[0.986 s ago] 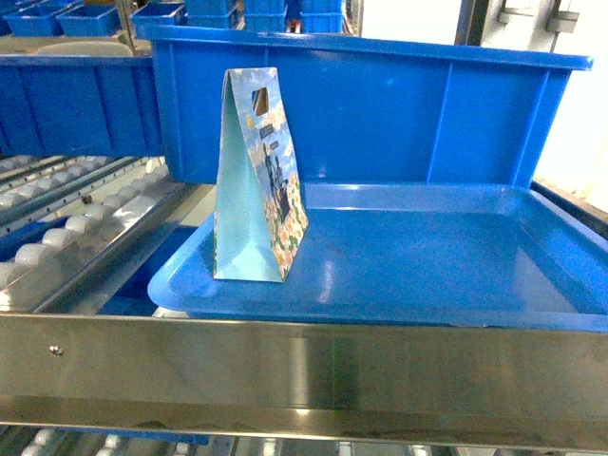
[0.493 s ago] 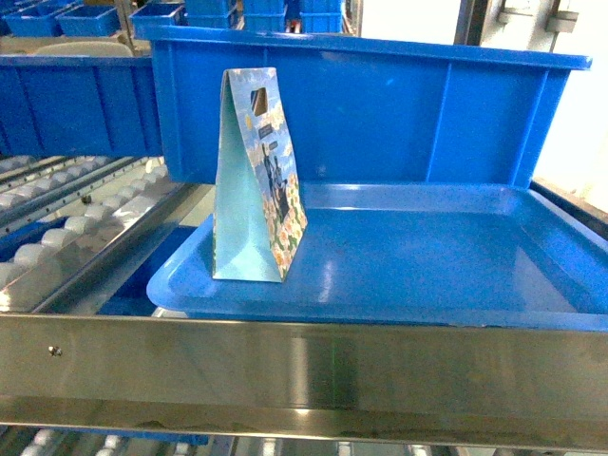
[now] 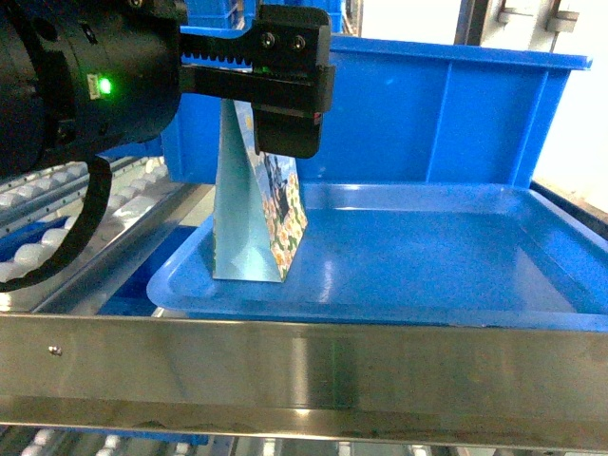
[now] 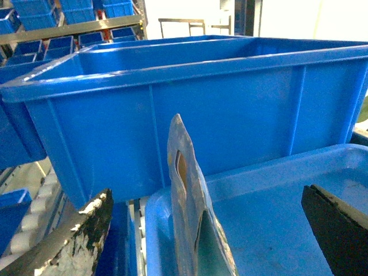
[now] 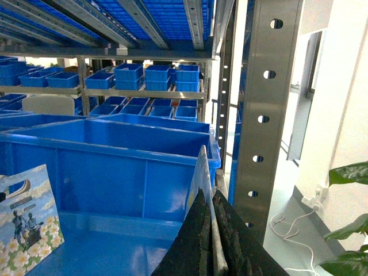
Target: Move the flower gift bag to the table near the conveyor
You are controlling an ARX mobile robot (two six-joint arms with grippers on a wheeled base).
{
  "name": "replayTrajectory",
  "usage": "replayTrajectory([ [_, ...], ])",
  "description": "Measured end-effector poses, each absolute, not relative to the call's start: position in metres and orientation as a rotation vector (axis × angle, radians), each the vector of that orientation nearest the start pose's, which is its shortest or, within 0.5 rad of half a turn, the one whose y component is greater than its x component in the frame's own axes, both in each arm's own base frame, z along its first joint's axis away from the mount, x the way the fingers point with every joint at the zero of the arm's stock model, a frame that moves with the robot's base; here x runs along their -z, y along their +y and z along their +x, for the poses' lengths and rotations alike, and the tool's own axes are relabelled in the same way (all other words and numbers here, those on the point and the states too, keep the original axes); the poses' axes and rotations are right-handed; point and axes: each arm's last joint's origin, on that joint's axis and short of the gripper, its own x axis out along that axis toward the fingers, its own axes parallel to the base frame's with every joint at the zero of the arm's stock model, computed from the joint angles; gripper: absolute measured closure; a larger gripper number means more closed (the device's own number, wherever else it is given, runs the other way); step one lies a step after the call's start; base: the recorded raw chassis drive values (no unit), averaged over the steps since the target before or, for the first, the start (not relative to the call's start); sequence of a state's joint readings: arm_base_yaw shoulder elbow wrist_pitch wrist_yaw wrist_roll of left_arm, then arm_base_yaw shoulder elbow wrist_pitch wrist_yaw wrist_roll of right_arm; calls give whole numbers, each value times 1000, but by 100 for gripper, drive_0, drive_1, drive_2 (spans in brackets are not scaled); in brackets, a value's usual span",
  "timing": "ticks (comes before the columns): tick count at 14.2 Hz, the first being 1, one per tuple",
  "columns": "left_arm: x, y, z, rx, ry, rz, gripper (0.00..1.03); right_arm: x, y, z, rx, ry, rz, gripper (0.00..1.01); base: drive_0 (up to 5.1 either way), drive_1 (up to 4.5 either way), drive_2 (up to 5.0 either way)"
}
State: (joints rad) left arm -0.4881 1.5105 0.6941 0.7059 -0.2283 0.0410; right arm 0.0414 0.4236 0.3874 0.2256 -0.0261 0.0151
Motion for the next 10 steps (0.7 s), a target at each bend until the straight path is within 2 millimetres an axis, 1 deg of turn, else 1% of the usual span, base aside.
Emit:
replayTrajectory([
  [2, -211, -138, 283, 268, 127, 53, 5, -281, 6, 121, -69, -189, 16, 99, 0, 0, 0],
  [4, -213, -136, 289, 296, 120, 16, 5, -281, 6, 121, -69, -189, 16, 99, 0, 0, 0],
  [6, -206, -135, 295, 305, 147, -11, 6, -281, 6, 121, -69, -189, 16, 99, 0, 0, 0],
  [7, -204, -135, 297, 300, 158, -16, 16, -281, 6, 121, -69, -189, 16, 99, 0, 0, 0],
  [10, -204, -133, 298, 295, 153, -31, 46, -281, 6, 121, -69, -189, 16, 99, 0, 0, 0],
])
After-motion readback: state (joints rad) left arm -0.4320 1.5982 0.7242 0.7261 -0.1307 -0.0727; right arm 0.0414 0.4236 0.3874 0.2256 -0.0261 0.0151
